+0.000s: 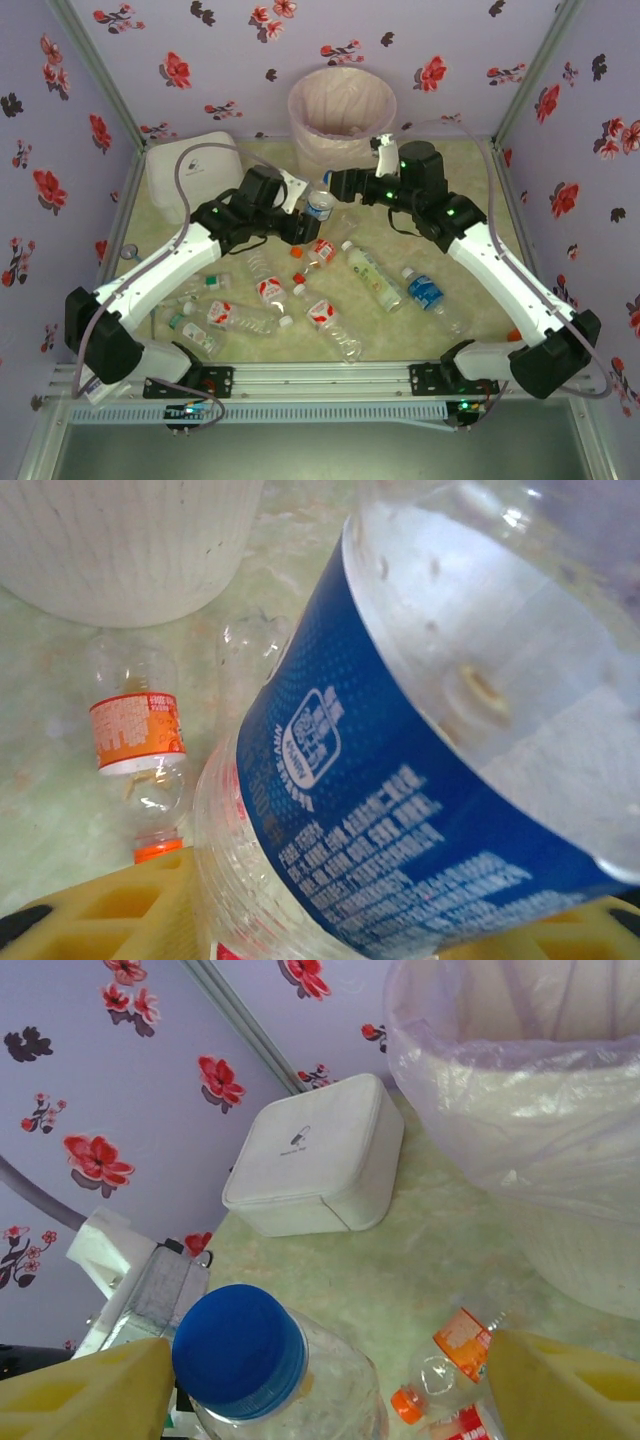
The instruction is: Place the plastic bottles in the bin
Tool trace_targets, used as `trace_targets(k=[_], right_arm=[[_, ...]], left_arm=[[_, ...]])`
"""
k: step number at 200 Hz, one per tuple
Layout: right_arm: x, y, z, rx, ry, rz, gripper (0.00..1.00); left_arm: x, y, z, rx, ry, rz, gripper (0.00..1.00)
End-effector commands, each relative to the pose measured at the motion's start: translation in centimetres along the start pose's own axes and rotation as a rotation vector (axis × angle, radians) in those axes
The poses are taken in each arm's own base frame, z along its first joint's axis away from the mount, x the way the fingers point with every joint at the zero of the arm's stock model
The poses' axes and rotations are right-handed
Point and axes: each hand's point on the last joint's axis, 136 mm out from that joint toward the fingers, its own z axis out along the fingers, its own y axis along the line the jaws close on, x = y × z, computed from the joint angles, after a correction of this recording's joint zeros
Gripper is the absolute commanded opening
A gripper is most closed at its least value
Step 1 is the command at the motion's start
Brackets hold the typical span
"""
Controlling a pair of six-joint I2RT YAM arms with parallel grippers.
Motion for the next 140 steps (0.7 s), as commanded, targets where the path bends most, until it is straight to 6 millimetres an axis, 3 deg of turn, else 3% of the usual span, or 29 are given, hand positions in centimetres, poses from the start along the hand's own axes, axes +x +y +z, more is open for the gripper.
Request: trace_targets(k=[1, 34, 54, 104, 125, 140], right_arm=[[-1.2, 1.5, 0.3, -0.056, -0.029, 0.000, 0.77], [-0.4, 2.4, 1.0, -0.091, 0.000, 0.005, 0.77], [-0.1, 2.0, 1.5, -0.081, 0.011, 0.010, 0.71], [-0.7, 1.9, 1.2, -0.053, -0.011, -0.010, 0.33], [-1.4, 2.0, 0.4, -0.034, -0.028, -0.037, 0.27], [-2.1, 2.1, -0.5, -0.011, -0.048, -0.065, 0.24]], left_arm=[[-1.9, -1.7, -0.1, 0.066, -0.049, 0.009, 0.37], [-1.8, -1.6, 0.3, 0.066, -0.045, -0.001, 0.37], [-1.9, -1.7, 0.3, 0.068, -0.052, -0.003, 0.37], [-1.5, -1.5, 0.3, 0.066, -0.053, -0.006, 0.41], [-1.5, -1.4, 0.3, 0.063, -0.063, -0.009, 0.44], [-1.7, -1.1, 0.1, 0.044, -0.069, -0.015, 0.53]])
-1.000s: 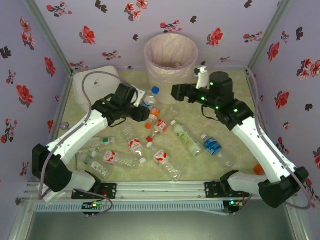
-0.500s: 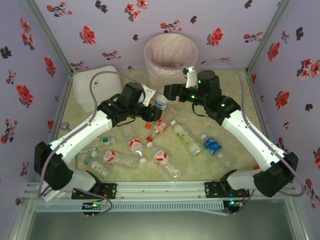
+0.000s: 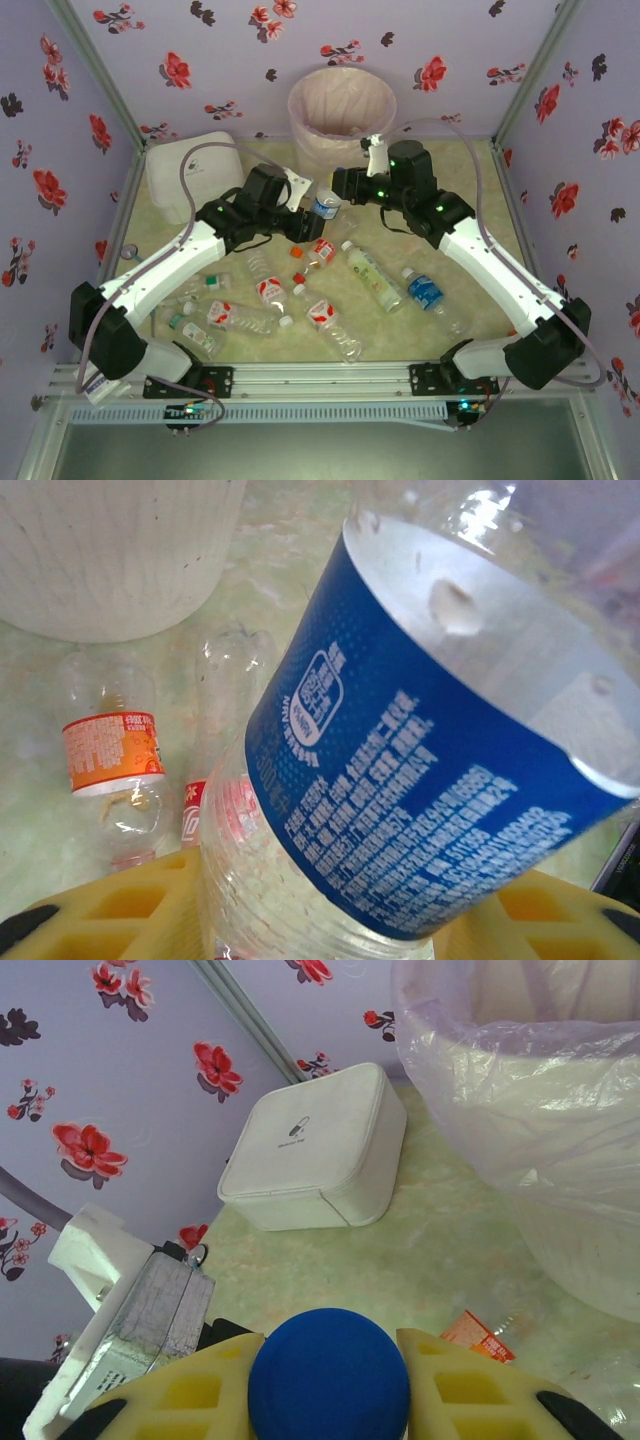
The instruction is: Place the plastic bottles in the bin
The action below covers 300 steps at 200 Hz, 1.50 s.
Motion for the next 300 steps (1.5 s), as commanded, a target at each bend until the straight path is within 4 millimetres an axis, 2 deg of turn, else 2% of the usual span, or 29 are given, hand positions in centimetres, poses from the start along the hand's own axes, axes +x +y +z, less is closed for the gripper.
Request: trace_targets(k=[1, 27, 39, 58, 80, 91, 113, 151, 187, 204, 237, 270, 300], right_arm=[[-2.9, 1.9, -2.4, -0.009, -0.077, -0.049, 0.24], [-4.8, 2.1, -4.5, 0.058, -0.122, -0.122, 0.19], [-6.1, 2.2, -5.7, 0.094, -0.154, -0.167, 0.17], [-8.5, 2.8, -7.5, 0.135, -0.220, -0.237, 0.11], [-11.6, 3.1, -9.2, 0.197, -0.307, -0.306, 0.05], [-13.4, 2.6, -9.8, 0.250, -0.347, -0.311, 0.00], [-16.6, 0.6, -9.5, 0.330, -0.417, -0.324, 0.00], [-20.9, -3.4, -6.3, 0.379, -0.458, -0.304, 0.00], [-21.9, -7.9, 0.0, 0.420, -0.373, -0.286, 0.00], [-21.3, -9.6, 3.2, 0.422, -0.307, -0.278, 0.00], [-19.1, -13.2, 8.0, 0.448, -0.197, -0.260, 0.00], [-16.1, -16.1, 11.7, 0.454, -0.103, -0.224, 0.00], [-13.7, -18.1, 14.2, 0.448, -0.035, -0.180, 0.00]], left_arm=[[-1.2, -0.6, -0.7, 0.016, -0.056, -0.009, 0.54], [-1.1, 0.3, -1.5, -0.026, -0.061, -0.033, 0.87], [-0.9, 0.8, -2.0, -0.047, -0.061, -0.050, 0.99], [-0.4, 2.2, -2.8, -0.092, -0.062, -0.112, 1.00], [1.0, 4.8, -3.8, -0.200, -0.050, -0.208, 1.00], [2.0, 6.1, -4.3, -0.280, -0.030, -0.245, 1.00], [4.5, 8.5, -5.4, -0.433, 0.032, -0.312, 0.97], [8.2, 9.4, -6.1, -0.516, 0.118, -0.391, 0.93], [11.0, 9.5, -6.9, -0.556, 0.152, -0.427, 0.91], [12.4, 10.1, -8.2, -0.616, 0.195, -0.415, 0.91], [14.6, 10.4, -9.9, -0.666, 0.266, -0.415, 0.90], [16.1, 11.0, -11.2, -0.724, 0.314, -0.416, 0.89], [17.0, 11.4, -11.7, -0.753, 0.317, -0.453, 0.89]])
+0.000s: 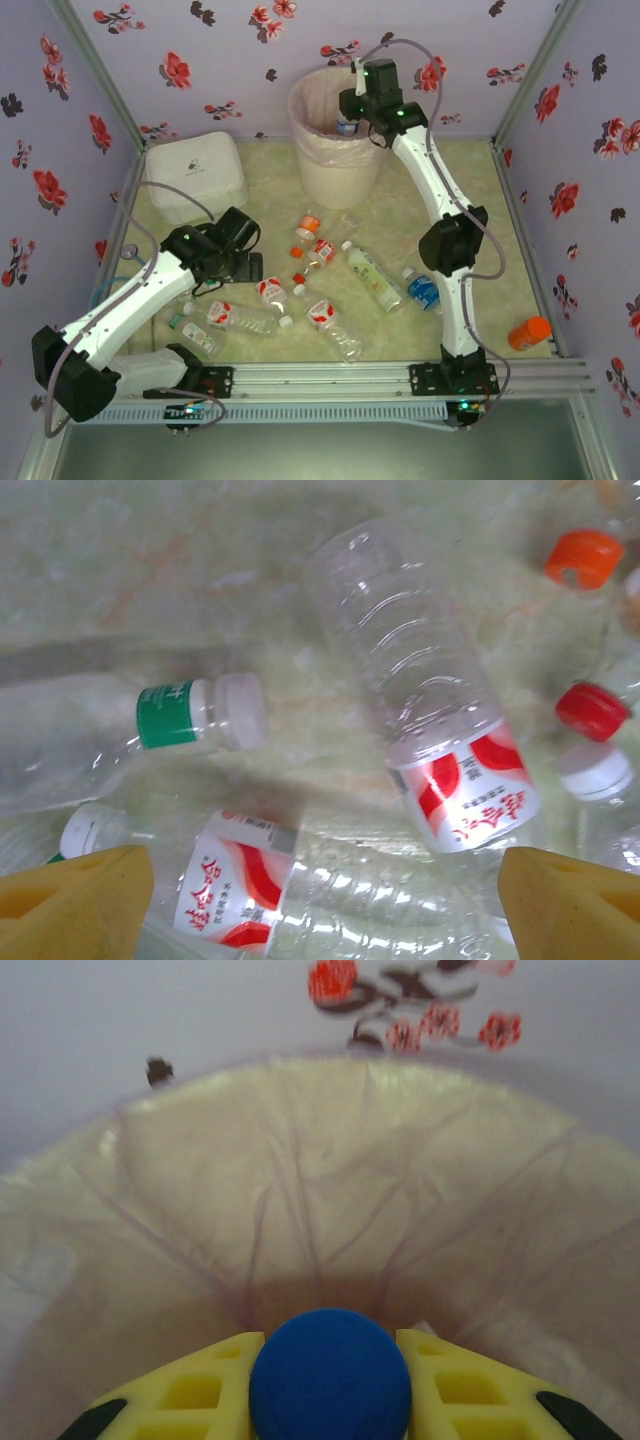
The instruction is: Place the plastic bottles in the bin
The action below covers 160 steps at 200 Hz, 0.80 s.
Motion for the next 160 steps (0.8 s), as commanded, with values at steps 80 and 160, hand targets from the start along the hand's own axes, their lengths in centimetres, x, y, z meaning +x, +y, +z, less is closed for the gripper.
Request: trace_targets(k=[80, 160], right_arm=[[2.2, -0.1, 2.0, -0.040, 0.072, 0.028, 0.85], [-7.6, 2.1, -8.2, -0.119, -0.170, 0.007, 1.00]], left_arm=[[2.9, 4.7, 1.0, -0.136, 0.042, -0.249, 0.95], [2.8, 8.8, 2.1, -0.296, -0.030, -0.522, 1.00]])
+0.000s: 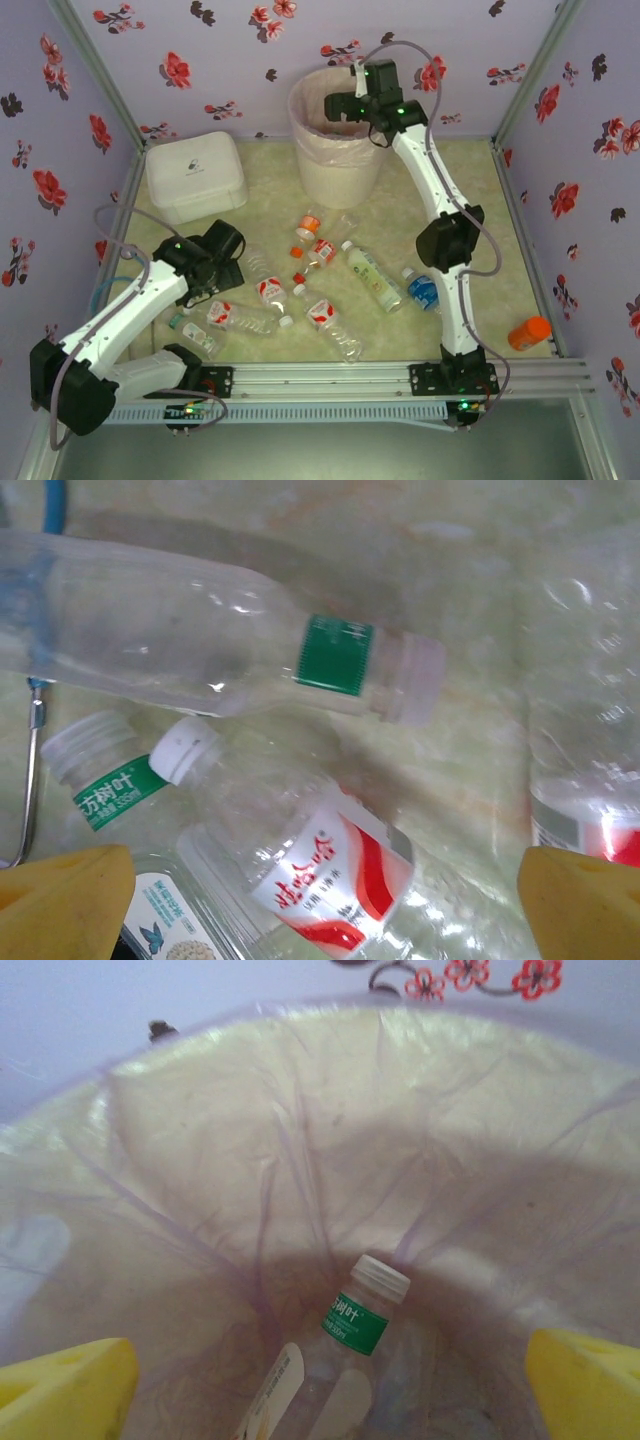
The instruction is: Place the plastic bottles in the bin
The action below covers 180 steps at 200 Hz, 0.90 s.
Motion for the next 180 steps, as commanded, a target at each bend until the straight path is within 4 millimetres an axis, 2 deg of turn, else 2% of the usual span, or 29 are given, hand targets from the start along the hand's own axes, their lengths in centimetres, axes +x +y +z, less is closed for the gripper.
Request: trace_targets(k=[1, 31, 55, 77, 105, 148, 180], right_arm=[[-7.4, 2.3, -8.0, -0.072, -0.199, -0.015, 1.00], [-10.8, 3.9, -13.8, -0.122, -0.302, -0.009, 1.00], [-11.6, 4.8, -17.9, -0.155, -0.333, -0.020, 0.99], [-10.9, 5.1, -20.8, -0.160, -0.334, -0.043, 0.99], [-8.9, 4.5, -23.2, -0.126, -0.316, -0.077, 0.99], [-6.5, 4.1, -25.9, -0.100, -0.263, -0.110, 0.99], [-5.5, 4.0, -28.1, -0.090, -0.270, -0.110, 0.99]], left_arm=[[-0.8, 2.4, 0.5, -0.083, -0.056, -0.168, 1.00], [-1.3, 2.1, 2.1, -0.050, -0.076, -0.361, 1.00], [-1.5, 0.7, 3.6, 0.010, -0.082, -0.461, 1.00], [-1.7, 0.0, 4.7, 0.021, -0.081, -0.505, 1.00], [-2.1, -1.5, 6.1, 0.073, -0.070, -0.530, 0.99], [-2.2, -3.6, 8.3, 0.109, -0.015, -0.559, 0.97], [-1.8, -3.7, 10.0, 0.103, -0.001, -0.585, 0.93]])
